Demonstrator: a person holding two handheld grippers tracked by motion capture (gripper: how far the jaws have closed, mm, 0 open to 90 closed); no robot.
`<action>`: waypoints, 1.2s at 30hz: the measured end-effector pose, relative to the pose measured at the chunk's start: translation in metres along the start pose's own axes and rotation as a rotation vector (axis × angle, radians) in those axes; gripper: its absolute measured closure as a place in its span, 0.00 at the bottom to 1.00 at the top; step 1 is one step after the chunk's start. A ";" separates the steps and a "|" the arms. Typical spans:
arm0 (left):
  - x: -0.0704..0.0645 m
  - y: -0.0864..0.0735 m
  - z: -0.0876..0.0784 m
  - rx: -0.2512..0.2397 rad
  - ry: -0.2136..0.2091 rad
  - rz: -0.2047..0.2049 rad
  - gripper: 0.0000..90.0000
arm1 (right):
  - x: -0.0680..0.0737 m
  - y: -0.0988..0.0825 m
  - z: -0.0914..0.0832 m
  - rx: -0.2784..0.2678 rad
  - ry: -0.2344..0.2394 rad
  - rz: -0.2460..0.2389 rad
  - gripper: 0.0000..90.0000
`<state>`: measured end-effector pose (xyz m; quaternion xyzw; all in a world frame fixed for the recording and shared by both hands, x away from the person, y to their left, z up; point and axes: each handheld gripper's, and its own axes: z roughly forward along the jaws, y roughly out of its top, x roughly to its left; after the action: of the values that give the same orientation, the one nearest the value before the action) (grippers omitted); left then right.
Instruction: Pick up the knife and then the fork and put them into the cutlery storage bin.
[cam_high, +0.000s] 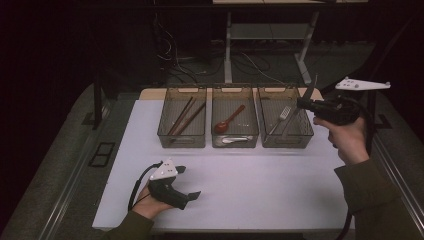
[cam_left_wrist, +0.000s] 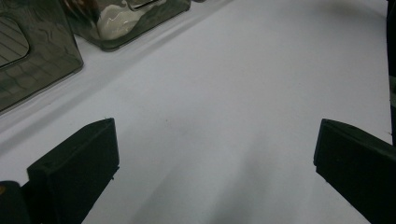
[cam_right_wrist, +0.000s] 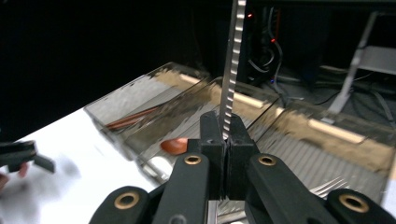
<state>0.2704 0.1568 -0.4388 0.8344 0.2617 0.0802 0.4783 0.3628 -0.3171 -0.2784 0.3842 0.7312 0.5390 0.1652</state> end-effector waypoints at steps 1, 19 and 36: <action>0.000 0.000 0.000 0.000 -0.001 -0.002 0.00 | -0.002 0.004 0.000 -0.002 -0.008 -0.003 0.98; -0.001 0.000 -0.001 -0.005 -0.007 0.004 0.01 | -0.056 0.017 0.032 0.117 -0.183 0.016 0.98; 0.000 0.000 0.000 0.001 -0.020 0.000 0.01 | -0.087 -0.015 0.052 0.340 -0.231 0.049 0.98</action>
<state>0.2700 0.1565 -0.4393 0.8354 0.2571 0.0719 0.4805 0.4481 -0.3492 -0.3258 0.4833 0.7784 0.3640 0.1674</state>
